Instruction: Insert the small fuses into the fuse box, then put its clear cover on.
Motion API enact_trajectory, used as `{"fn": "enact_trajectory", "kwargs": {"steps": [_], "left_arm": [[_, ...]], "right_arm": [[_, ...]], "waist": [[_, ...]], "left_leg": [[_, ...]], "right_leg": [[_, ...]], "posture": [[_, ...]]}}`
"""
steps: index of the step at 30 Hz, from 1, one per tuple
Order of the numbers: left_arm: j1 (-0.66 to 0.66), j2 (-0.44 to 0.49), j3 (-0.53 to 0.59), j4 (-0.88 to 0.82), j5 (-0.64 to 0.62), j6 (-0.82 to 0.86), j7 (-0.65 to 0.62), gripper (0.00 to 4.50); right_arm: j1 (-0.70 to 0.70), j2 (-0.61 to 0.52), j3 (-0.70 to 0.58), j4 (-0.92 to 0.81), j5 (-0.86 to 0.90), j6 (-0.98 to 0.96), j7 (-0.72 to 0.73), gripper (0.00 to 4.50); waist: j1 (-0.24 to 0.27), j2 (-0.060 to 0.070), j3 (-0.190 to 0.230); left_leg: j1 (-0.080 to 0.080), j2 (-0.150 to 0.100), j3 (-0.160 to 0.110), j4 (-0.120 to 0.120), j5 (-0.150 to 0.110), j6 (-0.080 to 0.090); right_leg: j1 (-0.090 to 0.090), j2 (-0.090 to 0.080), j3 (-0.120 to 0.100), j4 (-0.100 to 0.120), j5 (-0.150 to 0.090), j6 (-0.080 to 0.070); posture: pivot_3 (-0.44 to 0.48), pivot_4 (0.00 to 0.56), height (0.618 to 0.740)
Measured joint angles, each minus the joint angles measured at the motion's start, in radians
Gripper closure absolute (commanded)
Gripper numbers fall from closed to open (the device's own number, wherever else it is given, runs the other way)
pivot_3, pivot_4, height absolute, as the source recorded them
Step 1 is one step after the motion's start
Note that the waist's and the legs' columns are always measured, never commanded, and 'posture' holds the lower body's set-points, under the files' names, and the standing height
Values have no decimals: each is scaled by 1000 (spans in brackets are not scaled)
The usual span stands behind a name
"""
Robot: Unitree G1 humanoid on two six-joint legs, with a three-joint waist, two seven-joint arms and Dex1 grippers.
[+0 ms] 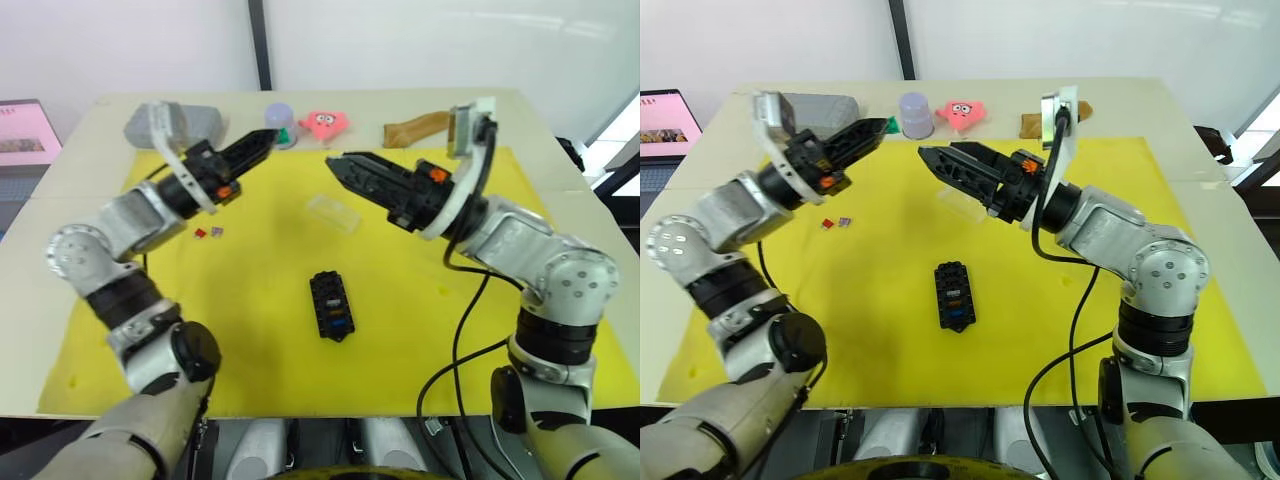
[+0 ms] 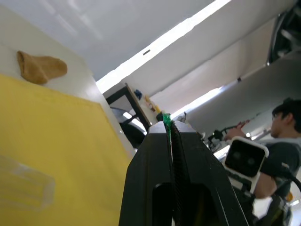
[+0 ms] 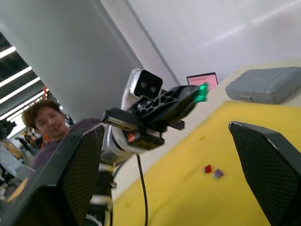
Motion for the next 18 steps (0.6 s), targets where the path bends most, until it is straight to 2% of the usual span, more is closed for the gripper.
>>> {"fn": "enact_trajectory", "kwargs": {"steps": [5, 10, 15, 16, 18], "left_arm": [[57, -45, -117, -29, -159, -116, 102, 4427], [77, -2, -229, -46, -305, -221, 143, 4427], [96, 55, -317, -46, -392, -297, 147, 4427], [99, 68, -334, -46, -403, -312, 147, 4500], [105, 88, -361, -46, -425, -334, 141, 4500]], "right_arm": [[-4, 35, 19, 41, -11, -47, -47, 0], [-17, 53, 39, 64, -30, -74, -62, 0], [-24, 75, 49, 86, -39, -93, -65, 0], [-32, 80, 48, 90, -38, -98, -67, 561], [-41, 82, 46, 93, -34, -107, -69, 1369]], "waist": [[-6, 0, 0], [-5, 0, 0], [-5, 0, 0], [-6, 0, 0], [-5, 0, 0]], "left_leg": [[0, 0, 0, 0, 0, -1], [0, 0, 0, 0, 0, -1], [0, 0, 0, 0, 0, -1], [0, 0, 0, 0, 0, -1], [0, 0, 0, 0, 0, -1]], "right_leg": [[0, 1, 0, 0, 0, 0], [0, 1, 0, 0, 0, 0], [0, 1, 0, 0, 0, 0], [0, 1, 0, 0, 0, 0], [0, 1, 0, 0, 0, 0]], "posture": [[0, 150, 740], [0, 150, 740], [0, 150, 740], [0, 150, 740], [0, 150, 740]]}}
